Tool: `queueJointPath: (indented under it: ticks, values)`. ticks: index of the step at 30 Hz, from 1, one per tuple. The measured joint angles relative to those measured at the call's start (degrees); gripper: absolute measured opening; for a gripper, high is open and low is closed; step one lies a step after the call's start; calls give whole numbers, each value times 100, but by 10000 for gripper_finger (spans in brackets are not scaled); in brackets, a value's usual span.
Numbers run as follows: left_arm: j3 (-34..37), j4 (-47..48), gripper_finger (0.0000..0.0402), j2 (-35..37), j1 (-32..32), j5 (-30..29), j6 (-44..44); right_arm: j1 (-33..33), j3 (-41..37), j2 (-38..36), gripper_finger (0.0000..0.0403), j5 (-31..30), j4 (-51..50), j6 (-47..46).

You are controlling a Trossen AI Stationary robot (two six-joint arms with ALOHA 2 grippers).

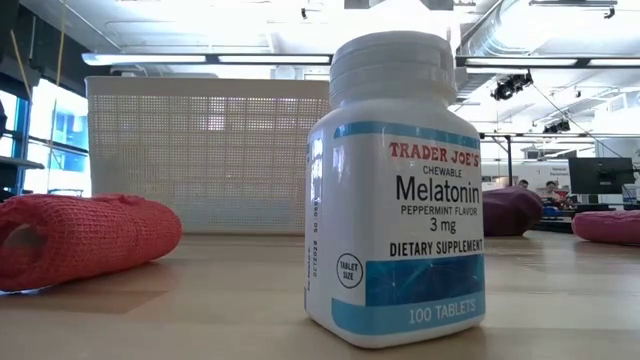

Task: Pick & place medical supplies in basket/bin
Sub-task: Put the blue pill bottle into the white bin

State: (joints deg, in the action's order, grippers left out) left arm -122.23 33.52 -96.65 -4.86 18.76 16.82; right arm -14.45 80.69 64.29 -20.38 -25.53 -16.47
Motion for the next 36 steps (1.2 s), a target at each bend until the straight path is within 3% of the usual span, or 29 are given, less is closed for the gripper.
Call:
queueJointPath:
  ticks: [12, 19, 26, 32, 36]
  values:
    - [0, 165, 328, -54, 0, -309, -165, 106, -1, 169, 123, 509, 142, -152]
    - [-1, 242, 328, -254, 87, 88, -70, 146, -7, 497, 123, 690, 552, -151]
    - [4, 216, 328, -327, 269, 76, -51, 264, -7, 514, 124, 740, 674, -155]
    - [0, 221, 328, -368, 390, -718, -50, 331, -2, 529, 124, 797, 713, -323]
    - [0, 209, 305, -366, 423, -818, -49, 331, -2, 549, 124, 801, 700, -338]
